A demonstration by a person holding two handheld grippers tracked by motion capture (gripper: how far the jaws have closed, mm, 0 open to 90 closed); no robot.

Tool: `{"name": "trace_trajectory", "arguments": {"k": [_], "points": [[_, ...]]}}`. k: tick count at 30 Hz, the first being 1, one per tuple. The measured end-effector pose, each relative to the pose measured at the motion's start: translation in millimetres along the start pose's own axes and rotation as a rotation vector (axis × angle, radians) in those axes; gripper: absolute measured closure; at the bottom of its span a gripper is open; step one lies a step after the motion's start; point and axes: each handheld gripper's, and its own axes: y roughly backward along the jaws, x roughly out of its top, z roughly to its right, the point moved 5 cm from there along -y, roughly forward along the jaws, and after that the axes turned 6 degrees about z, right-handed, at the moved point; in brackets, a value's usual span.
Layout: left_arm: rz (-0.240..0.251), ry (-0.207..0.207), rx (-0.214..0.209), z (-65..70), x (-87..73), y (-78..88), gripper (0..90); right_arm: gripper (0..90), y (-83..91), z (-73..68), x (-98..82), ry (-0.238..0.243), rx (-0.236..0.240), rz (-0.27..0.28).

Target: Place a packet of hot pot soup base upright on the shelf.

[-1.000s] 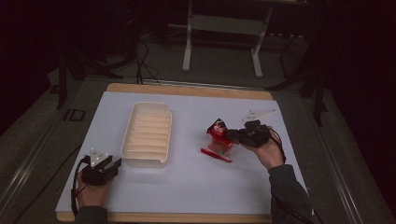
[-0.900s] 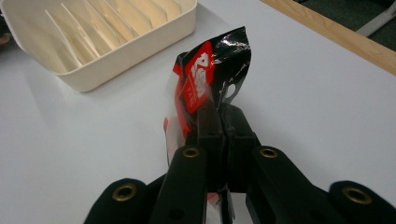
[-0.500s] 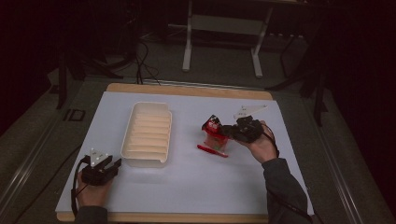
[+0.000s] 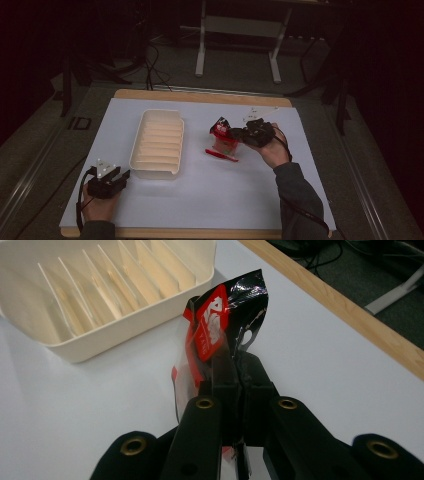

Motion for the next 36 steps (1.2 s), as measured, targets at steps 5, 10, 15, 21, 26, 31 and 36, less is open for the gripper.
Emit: {"name": "trace_trajectory", "arguments": {"k": [5,10,15,21,26,31,36], "points": [[-0.001,0.000,-0.001,0.1,0.0,-0.1,59.5,88.2,-3.5,-0.1,6.9,0.016,0.001,0.003],[-0.003,-0.002,-0.001,-0.1,-0.2,-0.2,59.6,88.2,-7.1,0.6,14.2,0.029,-0.005,0.012],[-0.005,-0.001,-0.002,-0.2,-0.2,-0.3,59.5,88.2,-10.6,1.6,21.5,0.036,-0.014,0.015],[-0.005,-0.002,-0.002,-0.2,-0.2,-0.3,59.5,88.2,-15.4,2.7,28.4,0.044,-0.023,0.018],[-0.006,-0.002,-0.003,-0.2,-0.3,-0.4,59.5,88.2,-17.9,3.6,33.9,0.039,-0.033,0.026],[-0.004,0.003,-0.004,-0.2,-0.1,-0.4,59.5,88.3,-19.5,4.2,39.7,0.051,-0.048,0.032],[-0.003,0.000,-0.005,-0.1,-0.1,-0.3,59.5,88.3,-21.2,3.9,43.1,0.048,-0.059,0.041]]}}
